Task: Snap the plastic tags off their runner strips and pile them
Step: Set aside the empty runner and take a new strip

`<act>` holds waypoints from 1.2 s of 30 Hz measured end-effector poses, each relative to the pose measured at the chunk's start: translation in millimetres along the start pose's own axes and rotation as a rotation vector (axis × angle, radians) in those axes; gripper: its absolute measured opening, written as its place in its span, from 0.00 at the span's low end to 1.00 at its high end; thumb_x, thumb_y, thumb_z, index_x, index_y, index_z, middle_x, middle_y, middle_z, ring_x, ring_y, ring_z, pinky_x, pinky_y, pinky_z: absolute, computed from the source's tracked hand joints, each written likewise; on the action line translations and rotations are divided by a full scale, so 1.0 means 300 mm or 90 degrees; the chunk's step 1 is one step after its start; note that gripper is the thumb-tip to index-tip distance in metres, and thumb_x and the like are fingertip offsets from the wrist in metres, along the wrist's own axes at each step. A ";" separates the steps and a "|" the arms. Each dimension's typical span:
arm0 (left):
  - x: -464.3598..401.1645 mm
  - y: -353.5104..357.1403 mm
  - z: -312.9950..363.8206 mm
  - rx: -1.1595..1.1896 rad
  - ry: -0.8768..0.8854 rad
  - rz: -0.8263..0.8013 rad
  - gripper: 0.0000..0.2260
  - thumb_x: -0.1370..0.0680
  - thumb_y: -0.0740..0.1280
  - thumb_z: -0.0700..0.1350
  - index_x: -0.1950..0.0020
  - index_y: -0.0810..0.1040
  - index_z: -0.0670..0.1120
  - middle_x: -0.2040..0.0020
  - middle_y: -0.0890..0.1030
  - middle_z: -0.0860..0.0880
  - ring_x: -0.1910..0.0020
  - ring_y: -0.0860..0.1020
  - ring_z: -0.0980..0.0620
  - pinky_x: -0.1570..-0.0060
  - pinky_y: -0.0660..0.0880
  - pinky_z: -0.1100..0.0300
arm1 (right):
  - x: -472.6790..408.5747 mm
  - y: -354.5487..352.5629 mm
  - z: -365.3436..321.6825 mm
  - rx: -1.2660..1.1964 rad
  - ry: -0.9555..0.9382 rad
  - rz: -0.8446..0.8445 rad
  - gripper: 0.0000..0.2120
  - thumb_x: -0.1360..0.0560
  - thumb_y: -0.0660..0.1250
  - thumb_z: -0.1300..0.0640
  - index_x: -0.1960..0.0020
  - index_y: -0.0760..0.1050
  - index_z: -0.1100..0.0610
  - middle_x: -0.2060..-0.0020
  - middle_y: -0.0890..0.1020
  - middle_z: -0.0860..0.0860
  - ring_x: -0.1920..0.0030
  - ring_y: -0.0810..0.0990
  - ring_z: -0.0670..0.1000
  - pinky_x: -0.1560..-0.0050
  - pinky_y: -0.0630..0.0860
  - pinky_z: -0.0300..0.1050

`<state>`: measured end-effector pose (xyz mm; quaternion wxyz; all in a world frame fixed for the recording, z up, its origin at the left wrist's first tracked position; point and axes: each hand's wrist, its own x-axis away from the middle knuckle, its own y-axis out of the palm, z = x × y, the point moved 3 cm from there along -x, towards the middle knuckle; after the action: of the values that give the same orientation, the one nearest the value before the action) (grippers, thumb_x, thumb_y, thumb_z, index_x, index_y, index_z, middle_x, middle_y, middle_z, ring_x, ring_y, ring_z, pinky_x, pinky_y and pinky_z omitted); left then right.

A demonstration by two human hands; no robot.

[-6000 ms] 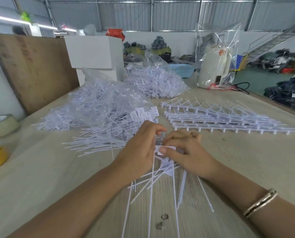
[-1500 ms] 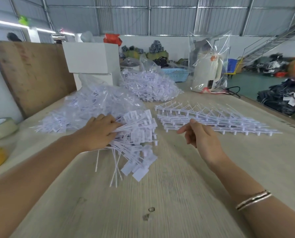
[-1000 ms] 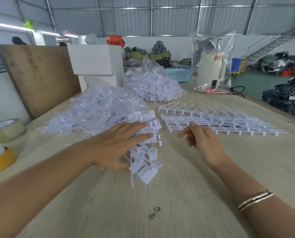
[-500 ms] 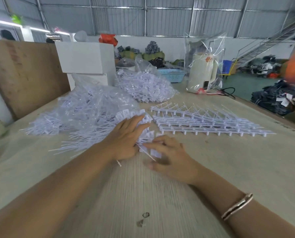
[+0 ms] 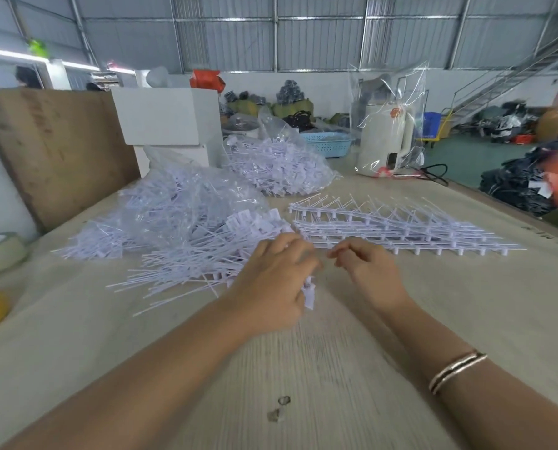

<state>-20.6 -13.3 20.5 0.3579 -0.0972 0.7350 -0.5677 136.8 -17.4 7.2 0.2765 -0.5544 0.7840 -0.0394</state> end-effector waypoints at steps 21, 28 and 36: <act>-0.158 0.079 0.106 0.607 -0.301 -0.021 0.11 0.21 0.60 0.42 0.42 0.78 0.49 0.49 0.81 0.51 0.54 0.78 0.57 0.56 0.76 0.67 | -0.238 -0.024 0.170 0.834 -0.244 -0.105 0.08 0.24 0.57 0.54 0.46 0.70 0.54 0.50 0.81 0.51 0.48 0.80 0.54 0.46 0.66 0.48; -0.253 0.192 0.140 1.257 -0.733 -0.027 0.12 0.19 0.58 0.45 0.38 0.71 0.42 0.54 0.76 0.42 0.53 0.78 0.44 0.50 0.75 0.50 | -0.186 -0.096 0.161 0.596 -0.248 -0.161 0.03 0.22 0.59 0.56 0.49 0.71 0.53 0.54 0.80 0.49 0.55 0.78 0.53 0.54 0.65 0.44; -0.268 0.204 0.129 1.216 -0.832 0.096 0.12 0.17 0.52 0.40 0.58 0.69 0.43 0.64 0.74 0.46 0.67 0.74 0.51 0.72 0.75 0.60 | -0.243 -0.183 0.189 0.219 0.042 -0.202 0.14 0.19 0.56 0.51 0.50 0.80 0.54 0.50 0.81 0.52 0.50 0.77 0.54 0.52 0.69 0.44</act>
<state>78.4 21.8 -5.3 0.6301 -0.0180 -0.3138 -0.7101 227.3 40.5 7.9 0.3313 -0.6138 0.6774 -0.2336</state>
